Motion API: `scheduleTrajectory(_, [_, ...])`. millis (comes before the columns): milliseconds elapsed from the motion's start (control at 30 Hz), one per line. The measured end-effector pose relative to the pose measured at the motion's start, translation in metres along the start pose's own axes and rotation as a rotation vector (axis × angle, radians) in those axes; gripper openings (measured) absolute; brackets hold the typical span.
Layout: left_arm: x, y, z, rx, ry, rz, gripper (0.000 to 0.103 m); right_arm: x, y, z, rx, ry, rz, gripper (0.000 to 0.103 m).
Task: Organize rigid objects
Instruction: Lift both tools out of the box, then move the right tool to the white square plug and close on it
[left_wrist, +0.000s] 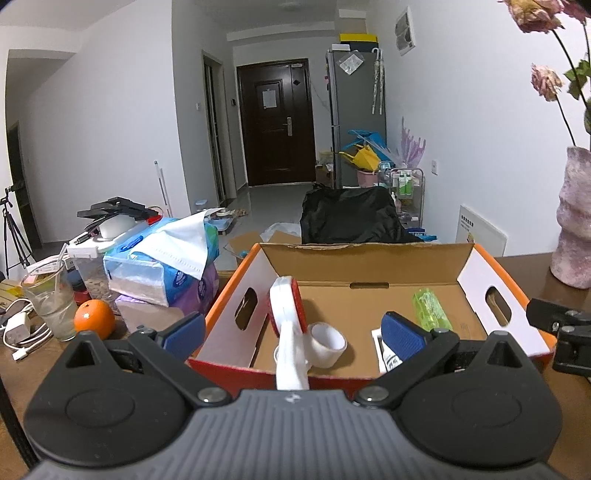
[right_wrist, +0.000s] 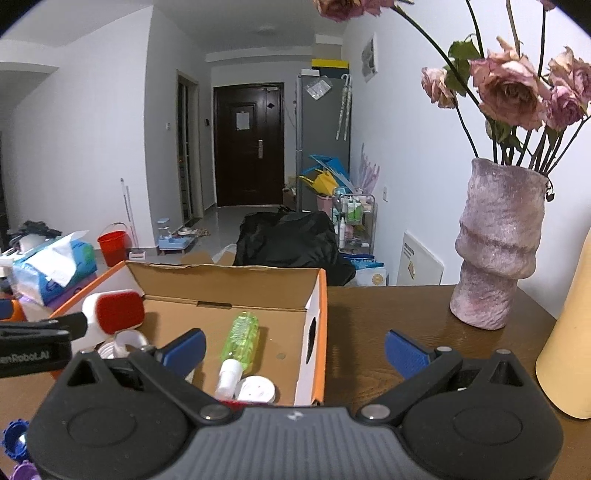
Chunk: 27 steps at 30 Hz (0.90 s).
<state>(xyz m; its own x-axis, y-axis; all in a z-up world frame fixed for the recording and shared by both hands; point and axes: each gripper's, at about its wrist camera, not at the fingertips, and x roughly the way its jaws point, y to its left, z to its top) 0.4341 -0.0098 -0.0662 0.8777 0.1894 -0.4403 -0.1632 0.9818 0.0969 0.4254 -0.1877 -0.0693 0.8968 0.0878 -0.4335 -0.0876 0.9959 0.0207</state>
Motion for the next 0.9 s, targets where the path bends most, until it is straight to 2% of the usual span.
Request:
scheduleTrajectory(467, [-0.029,0.014,-0.021,0.019,0.016,0.001,0.103,-0.041,0.011,-0.016,-0.043,-0.014,0.05,0.103])
scheduleTrajectory(900, [-0.06,0.028,-0.046,0.022,0.038,0.005,0.103,-0.07,0.014,-0.039,-0.047,0.011,0.054,0.103])
